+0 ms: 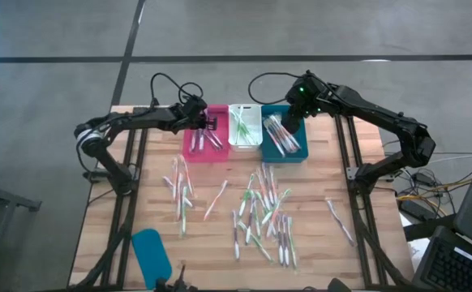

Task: Pick & Place Toothbrushes
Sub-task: Put the violet toothbrush into the pink bin, then put the orange toothbrush into the blue bin

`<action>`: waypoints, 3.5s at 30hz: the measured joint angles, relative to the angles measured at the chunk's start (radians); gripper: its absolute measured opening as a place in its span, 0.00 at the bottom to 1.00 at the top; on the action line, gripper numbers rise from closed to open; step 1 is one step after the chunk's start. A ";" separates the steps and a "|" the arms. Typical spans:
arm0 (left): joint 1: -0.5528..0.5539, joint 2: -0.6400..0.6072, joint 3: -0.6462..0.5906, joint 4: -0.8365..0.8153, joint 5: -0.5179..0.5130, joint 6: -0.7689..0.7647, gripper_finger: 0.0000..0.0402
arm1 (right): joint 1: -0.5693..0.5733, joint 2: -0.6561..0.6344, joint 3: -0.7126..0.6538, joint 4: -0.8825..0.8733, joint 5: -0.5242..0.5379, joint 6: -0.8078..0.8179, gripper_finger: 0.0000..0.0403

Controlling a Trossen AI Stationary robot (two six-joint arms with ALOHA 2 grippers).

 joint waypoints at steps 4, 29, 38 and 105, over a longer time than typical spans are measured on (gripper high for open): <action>0.000 -0.004 0.000 -0.002 0.000 0.018 0.23 | 0.000 0.000 0.000 0.000 0.000 0.003 0.36; -0.284 -0.175 0.032 -0.260 0.203 0.137 0.34 | 0.000 0.000 0.000 -0.014 0.000 -0.011 0.19; -0.579 -0.176 0.016 -0.321 0.095 0.024 0.34 | 0.000 0.000 0.000 -0.016 0.000 -0.011 0.17; -0.791 0.039 -0.088 -0.050 0.038 -0.076 0.05 | 0.001 0.000 -0.002 -0.030 -0.006 0.011 0.16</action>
